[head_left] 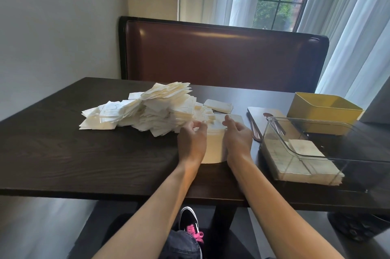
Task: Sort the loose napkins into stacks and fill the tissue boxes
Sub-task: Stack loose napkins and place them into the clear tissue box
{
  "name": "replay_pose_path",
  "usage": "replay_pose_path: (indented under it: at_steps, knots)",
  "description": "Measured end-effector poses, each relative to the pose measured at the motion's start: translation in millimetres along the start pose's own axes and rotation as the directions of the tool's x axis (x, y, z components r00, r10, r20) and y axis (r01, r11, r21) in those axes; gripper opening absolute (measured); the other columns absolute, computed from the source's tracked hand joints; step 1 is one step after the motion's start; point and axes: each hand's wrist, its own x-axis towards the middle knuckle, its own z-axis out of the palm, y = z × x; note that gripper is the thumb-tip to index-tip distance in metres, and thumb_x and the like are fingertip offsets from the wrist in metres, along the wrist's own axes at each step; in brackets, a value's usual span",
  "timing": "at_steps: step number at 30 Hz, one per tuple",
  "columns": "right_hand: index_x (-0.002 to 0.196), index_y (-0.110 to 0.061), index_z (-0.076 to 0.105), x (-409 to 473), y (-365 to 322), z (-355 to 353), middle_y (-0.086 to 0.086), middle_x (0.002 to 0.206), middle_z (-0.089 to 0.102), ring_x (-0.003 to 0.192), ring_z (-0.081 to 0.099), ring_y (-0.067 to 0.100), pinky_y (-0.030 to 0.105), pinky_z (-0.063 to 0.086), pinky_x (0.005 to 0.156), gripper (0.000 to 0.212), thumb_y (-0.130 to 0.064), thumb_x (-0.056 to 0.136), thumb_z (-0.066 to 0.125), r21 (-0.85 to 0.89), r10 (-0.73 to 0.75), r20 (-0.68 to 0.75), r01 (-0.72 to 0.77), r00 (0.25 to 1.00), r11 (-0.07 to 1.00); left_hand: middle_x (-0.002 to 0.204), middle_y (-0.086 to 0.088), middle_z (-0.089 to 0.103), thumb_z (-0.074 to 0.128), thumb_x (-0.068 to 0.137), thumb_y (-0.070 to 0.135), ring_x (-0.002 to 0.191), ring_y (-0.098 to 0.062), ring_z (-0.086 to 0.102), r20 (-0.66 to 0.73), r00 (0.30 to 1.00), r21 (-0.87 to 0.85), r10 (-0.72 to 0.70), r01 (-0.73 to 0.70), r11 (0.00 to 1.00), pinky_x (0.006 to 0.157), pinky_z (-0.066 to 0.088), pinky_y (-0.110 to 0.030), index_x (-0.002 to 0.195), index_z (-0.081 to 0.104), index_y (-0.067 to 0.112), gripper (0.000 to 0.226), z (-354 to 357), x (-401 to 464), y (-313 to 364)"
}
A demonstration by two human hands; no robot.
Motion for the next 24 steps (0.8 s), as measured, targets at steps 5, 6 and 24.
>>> replay_pose_path:
  at_steps: [5,6,24]
  knots:
    - [0.093,-0.014,0.068,-9,-1,-1,-0.004,0.083,0.064,0.080,0.059,0.011,0.026,0.042,0.065,0.032,-0.041,0.099,0.052,-0.020,-0.020,0.044,0.021,0.999,1.000,0.089,0.003,0.065,0.041,0.107,0.028,0.080,-0.004,0.056,-0.031,0.999,-0.089,-0.041,0.038,0.995,0.060,0.037,-0.009,0.095,0.067,0.012,0.033,2,0,6]
    - [0.092,-0.013,0.069,-11,-1,-1,-0.006,0.082,0.063,0.078,0.057,0.008,0.024,0.040,0.064,0.033,-0.040,0.099,0.051,-0.040,-0.041,0.046,0.042,0.998,0.998,0.087,0.005,0.063,0.040,0.107,0.028,0.078,0.000,0.055,-0.026,0.999,-0.087,-0.044,0.042,0.995,0.059,0.036,-0.008,0.094,0.067,0.013,0.033,4,0,7]
    - [0.110,-0.012,0.057,-43,-47,-45,0.006,0.088,0.065,0.056,0.064,0.009,0.023,0.051,0.045,0.027,-0.036,0.097,0.057,-0.094,-0.324,0.251,0.356,0.912,0.930,0.072,-0.003,0.067,0.042,0.104,0.031,0.075,-0.025,0.063,-0.077,0.990,-0.237,-0.117,0.096,0.967,0.073,0.049,-0.033,0.063,0.064,0.015,0.049,-3,8,76]
